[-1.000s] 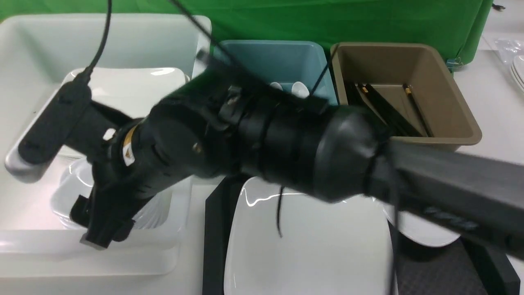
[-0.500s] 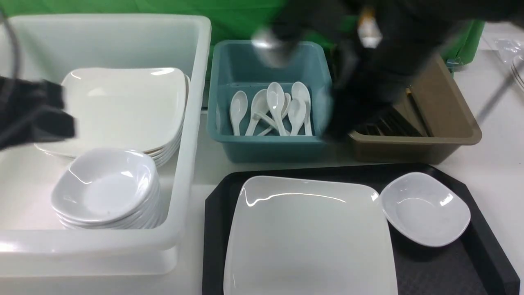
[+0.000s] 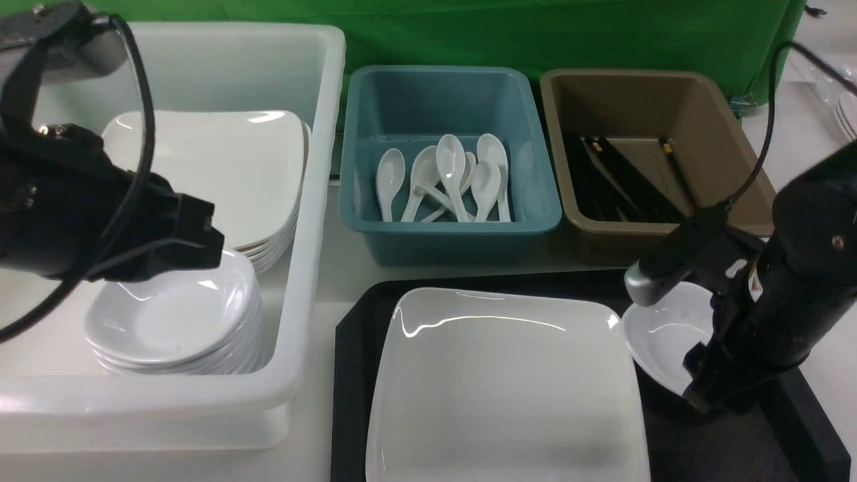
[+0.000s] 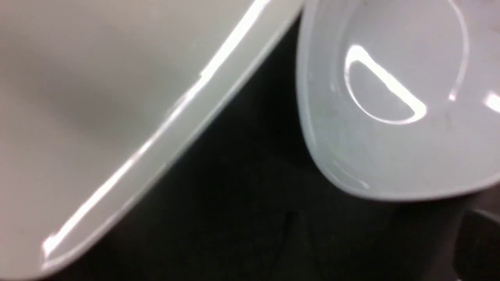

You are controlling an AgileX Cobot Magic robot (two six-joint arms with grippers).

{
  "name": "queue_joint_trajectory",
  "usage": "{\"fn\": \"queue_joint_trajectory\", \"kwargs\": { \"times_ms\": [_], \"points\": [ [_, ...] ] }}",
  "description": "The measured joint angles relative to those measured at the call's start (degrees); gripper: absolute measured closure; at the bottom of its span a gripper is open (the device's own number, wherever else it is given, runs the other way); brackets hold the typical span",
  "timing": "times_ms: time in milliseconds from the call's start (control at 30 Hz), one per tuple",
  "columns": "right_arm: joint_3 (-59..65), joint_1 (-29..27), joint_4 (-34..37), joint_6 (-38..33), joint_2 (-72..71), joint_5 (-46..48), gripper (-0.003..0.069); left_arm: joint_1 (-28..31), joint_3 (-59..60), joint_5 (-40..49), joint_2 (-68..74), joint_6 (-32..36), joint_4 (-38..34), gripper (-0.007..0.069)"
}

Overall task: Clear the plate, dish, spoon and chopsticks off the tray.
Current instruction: Use the right arm to grab a small plate from the dinner plate

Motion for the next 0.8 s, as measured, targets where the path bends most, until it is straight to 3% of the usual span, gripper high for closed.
{"fn": "queue_joint_trajectory", "kwargs": {
  "times_ms": [167,433,500,567,633,700,800],
  "points": [
    [4.0,0.0,-0.4,0.1,0.9,-10.1,0.0104,0.0,0.0,0.0,0.0,0.0,0.1,0.0571],
    [4.1,0.0,-2.6,0.0,7.0,-12.9,0.0117,0.0,0.0,0.2,0.0,-0.3,0.2,0.0571],
    [4.1,0.0,-2.8,0.0,8.2,-13.2,0.0179,0.0,0.0,0.5,0.0,-0.3,0.2,0.0571],
    [4.1,0.0,-3.1,0.0,8.8,-13.9,0.0315,0.0,0.0,0.5,0.0,-0.3,0.3,0.0571],
    [4.1,0.0,-3.4,-0.2,8.8,-14.6,0.0405,0.0,0.0,0.5,0.0,-0.3,0.3,0.0571],
    [4.0,0.1,-3.7,-0.3,8.7,-15.7,0.0463,0.0,0.0,0.8,0.0,-0.3,0.3,0.0571],
    [3.9,0.2,-4.2,-0.3,7.6,-15.2,0.0471,0.0,0.0,1.0,0.0,-0.5,0.4,0.0571]
  ]
}}
